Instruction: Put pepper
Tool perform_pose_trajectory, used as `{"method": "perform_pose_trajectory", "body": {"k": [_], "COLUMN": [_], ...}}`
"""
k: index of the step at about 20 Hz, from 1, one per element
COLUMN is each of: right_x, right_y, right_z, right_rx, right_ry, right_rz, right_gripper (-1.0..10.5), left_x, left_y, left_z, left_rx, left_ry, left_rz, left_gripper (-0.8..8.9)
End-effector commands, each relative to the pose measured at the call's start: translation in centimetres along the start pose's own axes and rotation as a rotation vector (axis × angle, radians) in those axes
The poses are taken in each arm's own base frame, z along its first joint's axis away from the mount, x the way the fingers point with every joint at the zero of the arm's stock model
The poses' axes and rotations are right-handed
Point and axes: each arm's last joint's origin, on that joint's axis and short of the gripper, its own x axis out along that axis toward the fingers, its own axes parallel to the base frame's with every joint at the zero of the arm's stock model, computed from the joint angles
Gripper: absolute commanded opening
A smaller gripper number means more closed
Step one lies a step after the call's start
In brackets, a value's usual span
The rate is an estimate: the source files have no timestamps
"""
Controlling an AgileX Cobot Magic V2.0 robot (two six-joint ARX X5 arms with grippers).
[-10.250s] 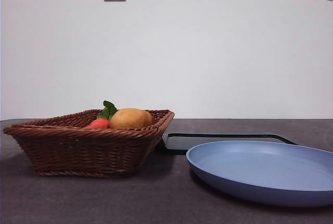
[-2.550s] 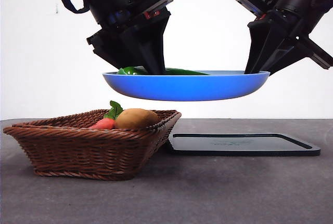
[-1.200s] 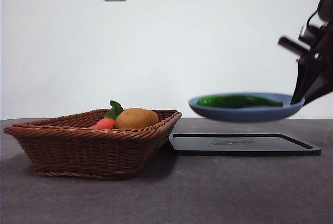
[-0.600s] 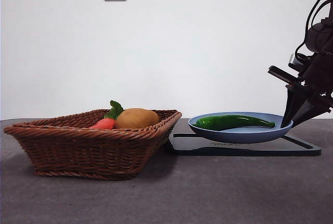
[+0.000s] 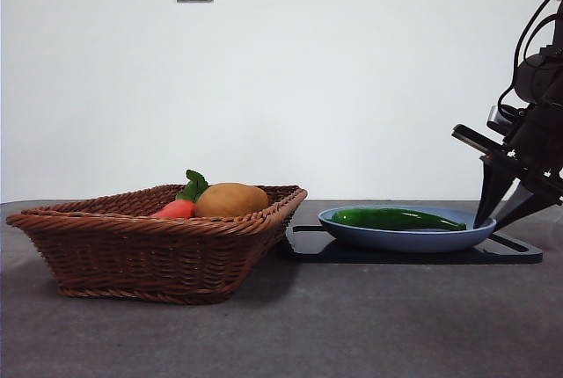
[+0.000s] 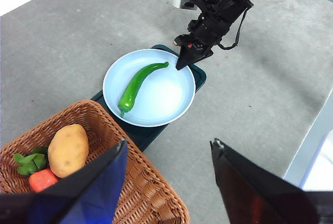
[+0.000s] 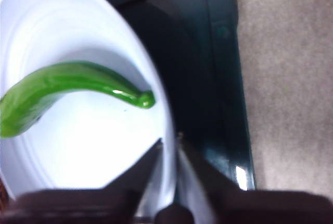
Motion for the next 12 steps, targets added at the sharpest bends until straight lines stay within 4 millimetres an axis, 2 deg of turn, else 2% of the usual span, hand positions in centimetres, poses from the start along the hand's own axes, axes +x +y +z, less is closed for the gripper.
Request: {"method": "perform_pose_trajectory", "body": {"k": [1,3,5,9,12], "right_x": [0.3,-0.3,-2.0,-7.9,-13.8], "right_y": [-0.1,0.0,0.2,2.2,5.3], "right_z": [0.5,0.5,0.5,-0.5,-3.2], "right_rx": [-0.003,0.001,0.003,-0.061,-0.172], "right_ry": [-0.004,-0.012,-0.035,-0.118,-0.189], "right_rz": [0.003,0.002,-0.001,0.003,0.02], "right_gripper": [1.7,2.1,2.1,2.1,2.1], "left_x": [-0.3,-0.3,-0.3,-0.3,-0.3], "left_y": [-0.2,-0.2,-0.2,-0.2,-0.2], "left_z": [0.6,0.6,0.5,0.3,0.1], "left_rx": [-0.004,-0.004,-0.004,-0.002,-0.002], "left_ry": [-0.024,-0.022,-0.015,0.002,0.021], "left_rz": [-0.004,-0.004,-0.004,-0.004,-0.004], "left_gripper": [2.84,2.84,2.84,2.84,2.84]}}
